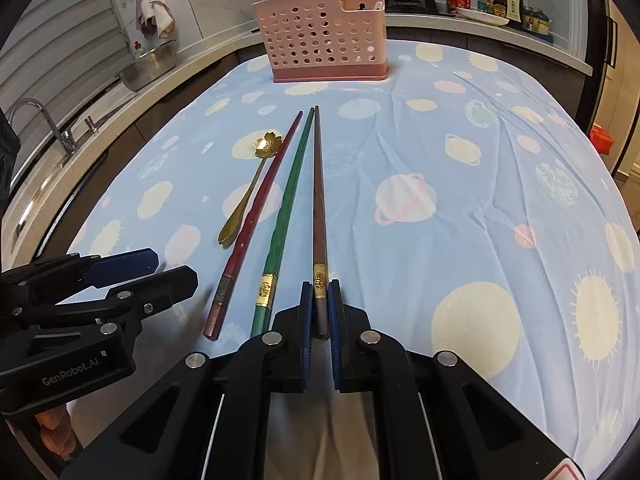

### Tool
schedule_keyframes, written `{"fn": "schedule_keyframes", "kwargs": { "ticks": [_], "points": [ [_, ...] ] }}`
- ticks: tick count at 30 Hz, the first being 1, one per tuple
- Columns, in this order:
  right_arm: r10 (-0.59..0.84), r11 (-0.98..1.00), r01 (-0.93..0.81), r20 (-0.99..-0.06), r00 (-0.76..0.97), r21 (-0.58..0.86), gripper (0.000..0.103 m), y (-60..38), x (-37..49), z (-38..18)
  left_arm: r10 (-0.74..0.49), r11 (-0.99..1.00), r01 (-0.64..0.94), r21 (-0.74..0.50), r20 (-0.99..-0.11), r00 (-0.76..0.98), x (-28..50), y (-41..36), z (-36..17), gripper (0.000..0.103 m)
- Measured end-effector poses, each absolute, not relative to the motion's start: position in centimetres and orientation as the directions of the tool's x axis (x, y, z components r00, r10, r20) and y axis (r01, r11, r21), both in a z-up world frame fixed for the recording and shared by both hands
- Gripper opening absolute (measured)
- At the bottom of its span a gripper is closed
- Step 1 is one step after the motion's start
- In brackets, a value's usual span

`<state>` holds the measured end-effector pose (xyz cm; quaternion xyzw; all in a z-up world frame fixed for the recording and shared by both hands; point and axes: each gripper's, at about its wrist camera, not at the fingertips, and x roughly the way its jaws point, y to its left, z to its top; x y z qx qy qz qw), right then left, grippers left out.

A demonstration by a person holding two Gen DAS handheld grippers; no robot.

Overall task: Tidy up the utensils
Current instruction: 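Move both grippers back over the remaining chopsticks and gold spoon, then grasp the red chopstick with the left gripper while the right grasps the brown chopstick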

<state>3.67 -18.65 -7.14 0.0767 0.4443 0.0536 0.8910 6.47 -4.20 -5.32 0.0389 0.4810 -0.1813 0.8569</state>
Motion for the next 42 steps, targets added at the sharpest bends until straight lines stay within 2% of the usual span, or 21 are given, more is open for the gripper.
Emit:
{"fn": "schedule_keyframes", "kwargs": {
  "ticks": [10,13,18,20,22,33,42],
  "points": [
    [0.164,0.978,0.006,-0.787,0.595,0.208,0.007,-20.1,2.3,-7.0,-0.299,0.907,0.407,-0.108,-0.846,0.442,5.7,-6.7,-6.3,0.045],
    [0.168,0.977,0.009,-0.786,0.595,0.215,0.007,-20.3,2.2,-7.0,-0.285,0.909,0.409,-0.084,-0.841,0.460,5.6,-6.9,-6.4,0.042],
    [0.171,0.976,0.007,-0.786,0.594,0.217,0.007,-20.2,2.2,-7.1,-0.277,0.912,0.403,-0.076,-0.838,0.471,5.8,-6.5,-6.4,0.024],
    [0.173,0.976,0.005,-0.785,0.594,0.219,0.007,-20.1,2.2,-7.0,-0.286,0.910,0.406,-0.085,-0.838,0.465,5.8,-6.3,-6.4,0.014],
    [0.175,0.975,0.004,-0.784,0.595,0.220,0.007,-20.1,2.1,-6.9,-0.293,0.908,0.409,-0.093,-0.838,0.460,5.7,-6.2,-6.5,0.009],
    [0.171,0.975,0.001,-0.757,0.631,0.221,0.007,-20.2,1.1,-4.8,-0.337,0.906,0.396,-0.147,-0.818,0.467,5.2,-4.6,-4.3,0.008],
    [0.156,0.972,0.008,-0.676,0.720,0.234,0.007,-21.6,1.1,-0.1,-0.372,0.909,0.377,-0.177,-0.750,0.547,5.9,-2.9,0.4,0.008]
  ]
}}
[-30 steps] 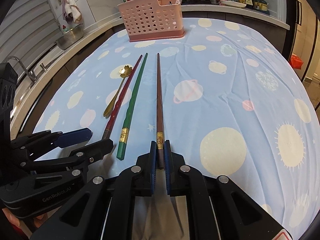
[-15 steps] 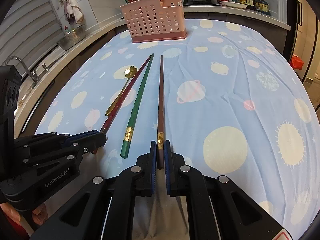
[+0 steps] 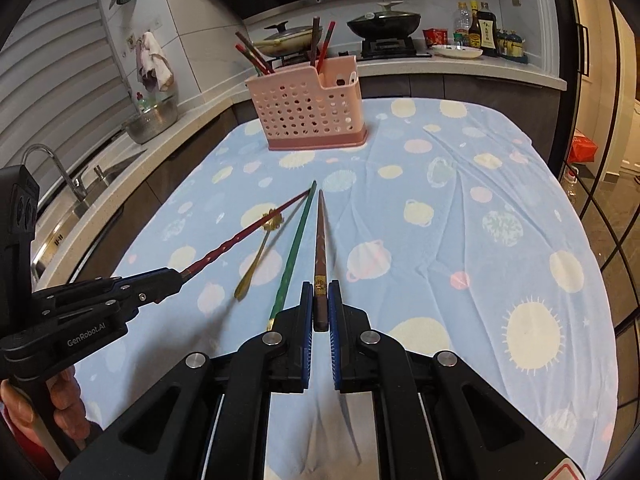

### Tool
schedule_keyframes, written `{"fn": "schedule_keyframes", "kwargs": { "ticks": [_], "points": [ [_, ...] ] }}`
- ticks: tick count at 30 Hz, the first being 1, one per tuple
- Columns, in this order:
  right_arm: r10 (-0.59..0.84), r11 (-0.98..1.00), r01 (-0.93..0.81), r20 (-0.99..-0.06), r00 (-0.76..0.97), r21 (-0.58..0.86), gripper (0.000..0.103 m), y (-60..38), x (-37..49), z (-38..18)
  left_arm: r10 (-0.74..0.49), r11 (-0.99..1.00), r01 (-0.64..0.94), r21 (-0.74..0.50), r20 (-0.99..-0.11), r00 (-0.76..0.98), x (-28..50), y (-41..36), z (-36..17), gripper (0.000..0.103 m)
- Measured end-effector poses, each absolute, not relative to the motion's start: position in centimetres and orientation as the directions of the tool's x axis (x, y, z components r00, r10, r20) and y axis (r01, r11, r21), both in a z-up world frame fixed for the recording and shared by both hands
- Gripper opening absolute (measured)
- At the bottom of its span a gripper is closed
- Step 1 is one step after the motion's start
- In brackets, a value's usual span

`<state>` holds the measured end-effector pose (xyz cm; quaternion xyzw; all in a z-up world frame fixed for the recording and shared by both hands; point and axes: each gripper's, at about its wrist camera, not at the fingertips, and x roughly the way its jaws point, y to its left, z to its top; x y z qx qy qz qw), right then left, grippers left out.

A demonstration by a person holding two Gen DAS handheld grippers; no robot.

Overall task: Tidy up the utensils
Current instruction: 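Grasp the red chopstick with the left gripper while the right grasps the brown chopstick, then carry both chopsticks to the pink holder and lower them in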

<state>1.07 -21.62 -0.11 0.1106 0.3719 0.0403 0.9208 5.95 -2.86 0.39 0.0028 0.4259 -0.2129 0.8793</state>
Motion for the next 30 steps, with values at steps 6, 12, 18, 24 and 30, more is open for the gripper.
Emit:
{"fn": "schedule_keyframes", "kwargs": {
  "ticks": [6,12,18,24,30],
  "points": [
    [0.144,0.972,0.006,-0.615,0.775,0.235,0.007,-22.4,2.1,2.8,-0.376,0.914,0.370,-0.168,-0.694,0.614,7.0,-2.4,3.8,0.008],
    [0.133,0.973,-0.005,-0.549,0.825,0.229,0.007,-22.9,3.5,5.8,-0.384,0.914,0.372,-0.163,-0.644,0.662,8.5,-2.5,6.7,0.008],
    [0.123,0.975,-0.010,-0.506,0.854,0.221,0.007,-23.4,5.3,7.9,-0.386,0.914,0.375,-0.153,-0.610,0.692,10.3,-3.0,8.7,0.007],
    [0.128,0.974,-0.018,-0.491,0.862,0.224,0.007,-23.6,7.3,9.1,-0.379,0.918,0.372,-0.139,-0.587,0.715,12.0,-3.4,10.0,0.007],
    [0.132,0.974,-0.024,-0.478,0.868,0.227,0.007,-23.7,8.9,9.7,-0.377,0.919,0.374,-0.129,-0.571,0.730,13.6,-3.9,11.0,0.007]
  ]
}}
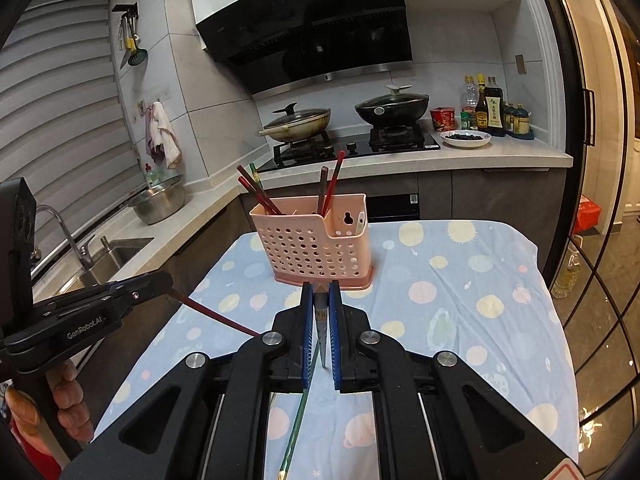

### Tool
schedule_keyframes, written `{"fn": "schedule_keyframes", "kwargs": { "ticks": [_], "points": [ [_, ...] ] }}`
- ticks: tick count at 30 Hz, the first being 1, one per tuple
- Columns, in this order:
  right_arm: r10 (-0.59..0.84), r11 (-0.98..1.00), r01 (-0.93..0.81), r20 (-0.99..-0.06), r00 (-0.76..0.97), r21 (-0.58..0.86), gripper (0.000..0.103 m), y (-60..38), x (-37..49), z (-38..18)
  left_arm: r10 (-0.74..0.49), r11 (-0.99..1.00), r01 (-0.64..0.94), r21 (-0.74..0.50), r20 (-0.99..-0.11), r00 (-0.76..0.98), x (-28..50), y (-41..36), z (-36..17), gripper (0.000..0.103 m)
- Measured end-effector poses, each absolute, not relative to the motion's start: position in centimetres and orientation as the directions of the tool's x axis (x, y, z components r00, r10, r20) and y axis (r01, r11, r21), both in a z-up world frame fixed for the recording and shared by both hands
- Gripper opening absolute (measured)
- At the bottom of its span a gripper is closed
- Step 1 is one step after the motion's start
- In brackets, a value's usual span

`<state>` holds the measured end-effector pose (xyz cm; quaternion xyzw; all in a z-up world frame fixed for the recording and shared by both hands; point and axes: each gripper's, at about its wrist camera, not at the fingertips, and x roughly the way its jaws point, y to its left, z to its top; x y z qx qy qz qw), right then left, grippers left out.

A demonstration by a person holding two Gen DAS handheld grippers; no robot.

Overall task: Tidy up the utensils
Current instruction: 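Carry both chopsticks to the pink holder and lower them in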

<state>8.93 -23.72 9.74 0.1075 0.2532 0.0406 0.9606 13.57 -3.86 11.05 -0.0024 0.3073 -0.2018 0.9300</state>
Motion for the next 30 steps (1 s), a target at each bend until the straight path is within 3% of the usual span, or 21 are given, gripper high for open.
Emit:
{"fn": "schedule_keyframes", "kwargs": {
  "ticks": [15,30],
  "points": [
    [0.107,0.973,-0.012,-0.402,0.909,0.231,0.007,-25.5,13.6,14.3,-0.364,0.929,0.347,-0.131,-0.497,0.788,18.1,-2.7,15.5,0.007],
    [0.060,0.978,0.012,-0.340,0.939,0.207,0.007,-26.9,21.9,19.9,-0.270,0.962,0.257,-0.086,-0.399,0.876,24.7,-0.5,22.1,0.007]
  ]
}}
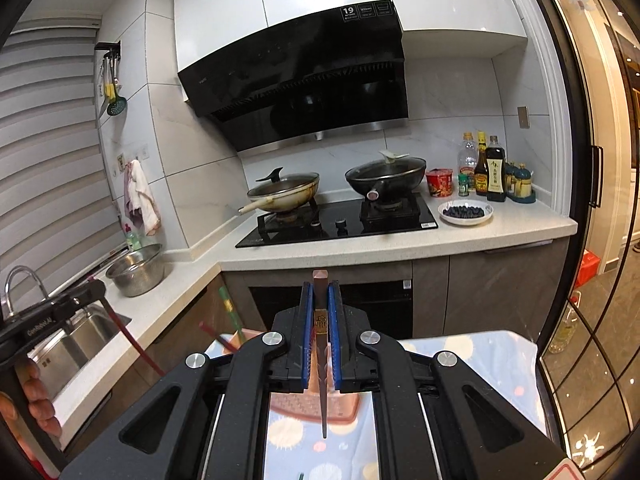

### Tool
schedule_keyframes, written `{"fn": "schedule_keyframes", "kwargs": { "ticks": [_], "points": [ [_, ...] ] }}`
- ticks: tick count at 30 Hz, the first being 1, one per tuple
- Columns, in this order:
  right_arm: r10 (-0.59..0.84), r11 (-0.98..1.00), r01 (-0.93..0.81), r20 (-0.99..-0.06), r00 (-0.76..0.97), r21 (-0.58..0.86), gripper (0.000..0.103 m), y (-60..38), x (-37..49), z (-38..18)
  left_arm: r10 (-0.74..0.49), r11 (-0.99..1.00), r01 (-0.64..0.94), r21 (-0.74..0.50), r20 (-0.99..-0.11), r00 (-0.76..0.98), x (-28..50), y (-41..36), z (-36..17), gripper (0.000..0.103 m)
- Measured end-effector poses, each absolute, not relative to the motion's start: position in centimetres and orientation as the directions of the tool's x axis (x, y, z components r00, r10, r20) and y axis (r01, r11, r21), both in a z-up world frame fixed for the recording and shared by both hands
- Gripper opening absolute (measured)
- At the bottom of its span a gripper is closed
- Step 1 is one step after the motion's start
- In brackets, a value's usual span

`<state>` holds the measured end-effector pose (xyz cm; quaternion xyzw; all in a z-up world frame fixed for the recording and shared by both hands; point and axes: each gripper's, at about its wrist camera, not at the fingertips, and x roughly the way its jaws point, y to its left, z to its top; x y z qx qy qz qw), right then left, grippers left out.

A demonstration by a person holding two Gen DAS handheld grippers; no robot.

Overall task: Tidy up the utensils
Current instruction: 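Carry both chopsticks to the pink holder and lower them in, then open both grippers to release the chopsticks into the holder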

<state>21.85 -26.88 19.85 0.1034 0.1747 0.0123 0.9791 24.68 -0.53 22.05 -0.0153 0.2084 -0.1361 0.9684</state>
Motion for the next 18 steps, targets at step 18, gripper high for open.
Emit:
{"fn": "schedule_keyframes", "kwargs": {
  "ticks": [18],
  "points": [
    [0.043,0.977,0.033,-0.345,0.937,0.210,0.007,-26.7,29.5,21.4,-0.241,0.971,0.228,-0.079,-0.326,0.914,32.3,-1.2,27.1,0.007]
  ]
}}
